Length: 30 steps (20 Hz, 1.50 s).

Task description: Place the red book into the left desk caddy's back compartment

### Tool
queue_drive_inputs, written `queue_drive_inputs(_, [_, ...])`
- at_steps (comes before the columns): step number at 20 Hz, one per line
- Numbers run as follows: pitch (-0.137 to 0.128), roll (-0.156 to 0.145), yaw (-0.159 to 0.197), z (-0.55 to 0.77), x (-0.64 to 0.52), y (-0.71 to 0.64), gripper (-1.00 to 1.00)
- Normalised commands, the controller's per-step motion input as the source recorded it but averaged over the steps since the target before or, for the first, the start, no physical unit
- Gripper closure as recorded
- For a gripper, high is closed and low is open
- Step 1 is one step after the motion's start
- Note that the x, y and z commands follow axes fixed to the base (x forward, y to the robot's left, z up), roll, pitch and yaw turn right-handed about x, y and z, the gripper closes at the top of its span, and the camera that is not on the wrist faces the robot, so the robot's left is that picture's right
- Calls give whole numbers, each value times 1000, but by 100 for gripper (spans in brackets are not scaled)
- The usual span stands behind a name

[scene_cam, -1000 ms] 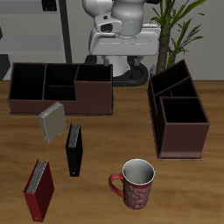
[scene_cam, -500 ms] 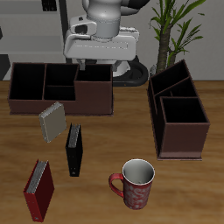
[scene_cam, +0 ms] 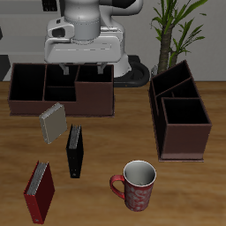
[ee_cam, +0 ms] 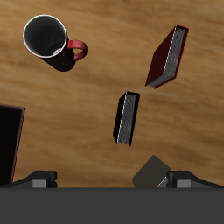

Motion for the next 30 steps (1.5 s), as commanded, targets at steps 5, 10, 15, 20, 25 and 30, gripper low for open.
queue_drive_inputs(5, [-9, -28, 6, 122, 361, -460, -100])
queue_drive_inputs(10, [-27, -18, -13, 135, 367, -333, -100])
queue_drive_inputs(15, [-66, -22, -73, 190, 340, -127, -100])
queue_drive_inputs(20, [-16, -19, -7, 12, 334, 52, -100])
queue_drive_inputs(25, [-4, -40, -2, -60, 380, -129, -100])
queue_drive_inputs(30, [-14, -16, -1, -118, 311, -132, -100])
